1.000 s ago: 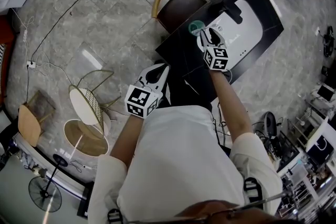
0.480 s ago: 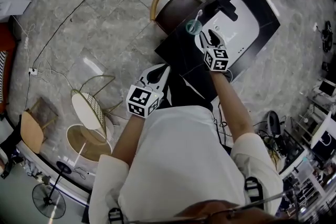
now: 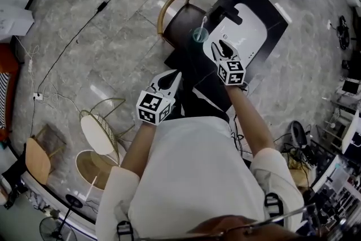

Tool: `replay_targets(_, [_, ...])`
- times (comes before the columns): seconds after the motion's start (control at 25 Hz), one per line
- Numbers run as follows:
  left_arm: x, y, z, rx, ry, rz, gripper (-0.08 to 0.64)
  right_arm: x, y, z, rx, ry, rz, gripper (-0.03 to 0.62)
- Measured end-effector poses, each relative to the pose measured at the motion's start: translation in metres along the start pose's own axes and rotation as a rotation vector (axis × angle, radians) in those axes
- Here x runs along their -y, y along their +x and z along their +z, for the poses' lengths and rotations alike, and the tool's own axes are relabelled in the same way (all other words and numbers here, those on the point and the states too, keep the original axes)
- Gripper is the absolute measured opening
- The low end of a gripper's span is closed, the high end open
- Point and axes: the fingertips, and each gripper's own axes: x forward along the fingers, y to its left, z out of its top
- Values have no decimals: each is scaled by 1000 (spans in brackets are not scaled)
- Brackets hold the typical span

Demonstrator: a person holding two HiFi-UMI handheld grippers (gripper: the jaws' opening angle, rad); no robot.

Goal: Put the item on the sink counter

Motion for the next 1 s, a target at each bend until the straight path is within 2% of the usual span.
replay_targets(0.52, [6, -23, 26, 45, 107, -52, 3, -13, -98, 46, 122, -1, -59, 64])
replay_targets(0.76, [24, -25, 29, 42, 142, -91, 3, -20, -140, 49, 156, 13, -66, 40])
replay_targets(1.0, [51, -23, 32, 54, 146, -111, 3, -24, -178, 46, 170, 10, -34, 25])
